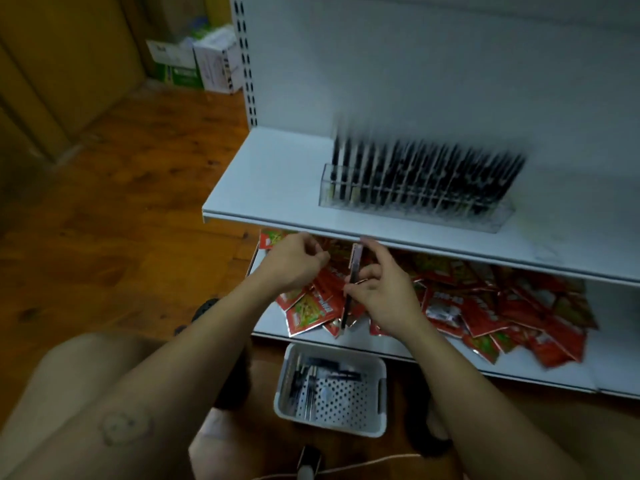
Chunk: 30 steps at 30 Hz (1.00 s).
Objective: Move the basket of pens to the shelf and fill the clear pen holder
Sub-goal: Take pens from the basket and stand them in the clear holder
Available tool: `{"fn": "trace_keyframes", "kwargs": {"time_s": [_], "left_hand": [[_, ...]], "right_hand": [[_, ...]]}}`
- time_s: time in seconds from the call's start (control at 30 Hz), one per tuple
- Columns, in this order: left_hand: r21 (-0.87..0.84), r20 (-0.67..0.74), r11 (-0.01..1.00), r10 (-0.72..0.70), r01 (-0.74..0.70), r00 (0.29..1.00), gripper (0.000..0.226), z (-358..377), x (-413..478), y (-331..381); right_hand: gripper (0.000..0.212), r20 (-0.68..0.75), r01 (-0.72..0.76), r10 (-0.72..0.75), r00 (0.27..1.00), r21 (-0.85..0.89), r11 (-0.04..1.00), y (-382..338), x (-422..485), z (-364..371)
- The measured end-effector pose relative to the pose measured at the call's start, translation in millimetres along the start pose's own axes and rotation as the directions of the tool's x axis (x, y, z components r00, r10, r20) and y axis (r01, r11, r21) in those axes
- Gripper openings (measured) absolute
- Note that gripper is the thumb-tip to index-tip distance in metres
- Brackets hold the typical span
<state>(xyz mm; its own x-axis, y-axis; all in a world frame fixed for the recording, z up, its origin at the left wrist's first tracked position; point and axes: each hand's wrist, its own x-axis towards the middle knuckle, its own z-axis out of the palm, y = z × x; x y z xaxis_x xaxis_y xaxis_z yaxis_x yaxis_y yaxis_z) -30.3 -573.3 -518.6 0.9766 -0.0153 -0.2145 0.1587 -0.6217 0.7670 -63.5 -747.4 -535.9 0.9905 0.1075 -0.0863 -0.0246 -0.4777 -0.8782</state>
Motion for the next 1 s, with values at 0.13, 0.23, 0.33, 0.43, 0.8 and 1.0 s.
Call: {"fn": "trace_keyframes", "kwargs": {"time_s": [0.13,0.23,0.33,0.43,0.8,1.0], "left_hand": [[0.023,-0.083,0.996,0.091,-0.089,0.992,0.017,-22.4,-7.3,30.6],[0.007,-0.111,0.994,0.112,-0.112,0.988,0.019,-30.1,-5.0,44.2],[0.024,-0.167,0.989,0.151,-0.149,0.974,0.019,-37.3,10.2,51.2],[0.111,-0.240,0.984,0.165,-0.142,0.957,0.021,-41.4,29.2,46.3],[-0.022,-0.254,1.000,-0.027,0.022,0.967,0.024,-40.4,94.9,46.3],[-0.039,-0.267,0.999,-0.024,0.014,0.964,0.020,-36.4,95.2,44.3]], "right_hand": [[0.077,0.041,0.157,-0.152,0.988,-0.201,0.967,-32.4,-9.9,-32.0],[0.064,-0.082,0.214,-0.230,0.970,-0.166,0.962,-48.2,-3.3,-53.9],[0.062,-0.223,0.283,-0.311,0.924,-0.148,0.948,-65.1,14.6,-74.1],[0.060,-0.337,0.353,-0.396,0.854,-0.185,0.917,-78.8,36.1,-94.0],[0.052,-0.506,0.408,-0.460,0.729,-0.218,0.887,-68.0,88.4,-99.8],[0.052,-0.361,0.354,-0.539,0.761,-0.465,0.811,-56.9,85.1,-85.9]]}}
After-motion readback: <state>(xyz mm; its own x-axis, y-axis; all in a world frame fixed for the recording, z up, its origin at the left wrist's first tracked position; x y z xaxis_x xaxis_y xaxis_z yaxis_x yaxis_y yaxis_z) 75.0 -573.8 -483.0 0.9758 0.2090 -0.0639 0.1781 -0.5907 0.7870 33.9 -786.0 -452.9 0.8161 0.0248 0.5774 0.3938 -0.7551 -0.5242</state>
